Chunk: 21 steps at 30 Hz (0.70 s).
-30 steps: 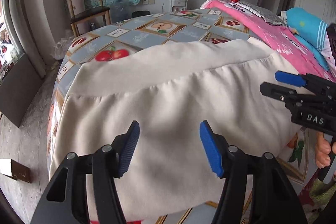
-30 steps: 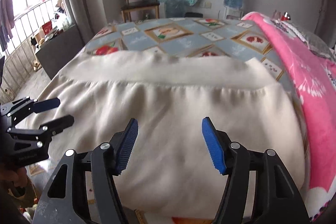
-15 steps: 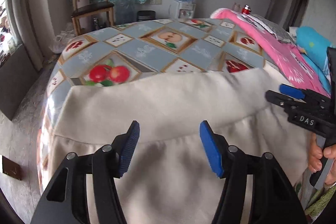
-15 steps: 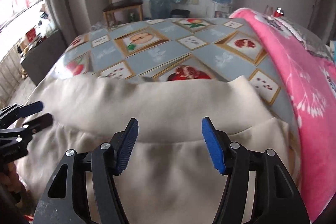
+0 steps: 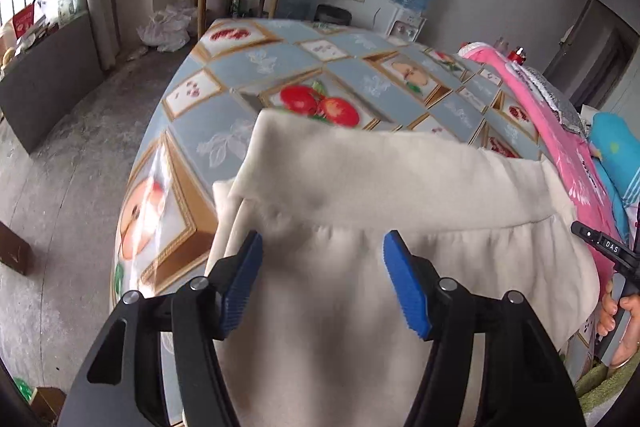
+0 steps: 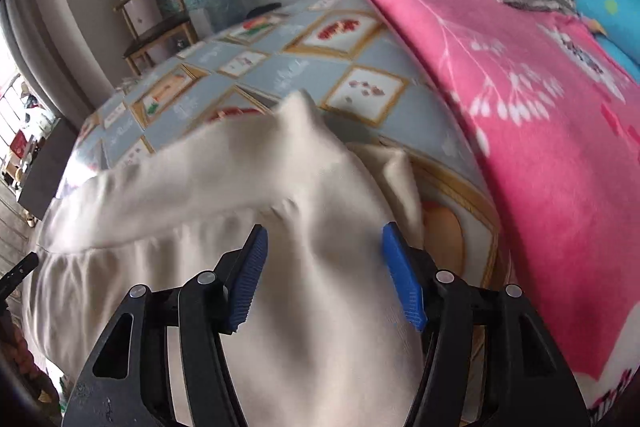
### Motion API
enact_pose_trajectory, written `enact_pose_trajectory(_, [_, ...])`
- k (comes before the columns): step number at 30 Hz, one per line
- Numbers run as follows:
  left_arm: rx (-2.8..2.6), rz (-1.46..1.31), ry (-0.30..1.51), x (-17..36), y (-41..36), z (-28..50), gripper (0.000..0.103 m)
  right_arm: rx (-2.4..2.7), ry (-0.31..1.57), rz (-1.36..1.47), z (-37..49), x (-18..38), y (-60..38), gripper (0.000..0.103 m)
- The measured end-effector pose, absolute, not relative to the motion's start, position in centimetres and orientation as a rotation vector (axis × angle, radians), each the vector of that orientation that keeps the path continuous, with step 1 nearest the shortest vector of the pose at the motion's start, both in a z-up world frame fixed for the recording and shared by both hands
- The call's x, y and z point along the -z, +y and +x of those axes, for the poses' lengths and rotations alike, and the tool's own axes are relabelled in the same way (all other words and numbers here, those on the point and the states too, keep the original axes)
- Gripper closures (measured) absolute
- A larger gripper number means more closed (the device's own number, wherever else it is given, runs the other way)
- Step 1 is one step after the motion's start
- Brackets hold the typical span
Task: Fold large clothes
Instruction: 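Press and straighten the folded jacket with both grippers, then open them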
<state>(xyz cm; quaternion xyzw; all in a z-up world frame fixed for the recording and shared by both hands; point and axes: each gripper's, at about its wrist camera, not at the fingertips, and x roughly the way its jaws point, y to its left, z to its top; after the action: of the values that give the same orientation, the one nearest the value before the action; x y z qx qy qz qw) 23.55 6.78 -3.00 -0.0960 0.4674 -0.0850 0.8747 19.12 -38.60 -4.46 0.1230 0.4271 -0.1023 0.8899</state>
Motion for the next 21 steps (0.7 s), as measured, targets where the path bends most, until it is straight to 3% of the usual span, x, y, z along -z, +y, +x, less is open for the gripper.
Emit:
enact_pose_trajectory(5, [0.211, -0.244, 0.933, 2.3, 7.5, 21.7, 0.042, 0.193, 0.846, 0.161, 17.1, 2.9, -37.3, 0.047])
enact_pose_trajectory(9, [0.238, -0.158, 0.868, 0.0, 7.1, 17.9, 0.041, 0.148, 0.777, 0.123, 12.7, 0.7, -35.0, 0.036])
enact_pose_trajectory(15, [0.218, -0.085, 0.974, 3.5, 5.7, 14.9, 0.037, 0.152, 0.879, 0.152, 10.2, 5.5, -33.2, 0.03])
enact_pose_trajectory(21, [0.193, -0.079, 0.903, 1.7, 5.7, 12.3, 0.037, 0.143, 0.818, 0.186, 7.7, 3.1, -31.4, 0.025])
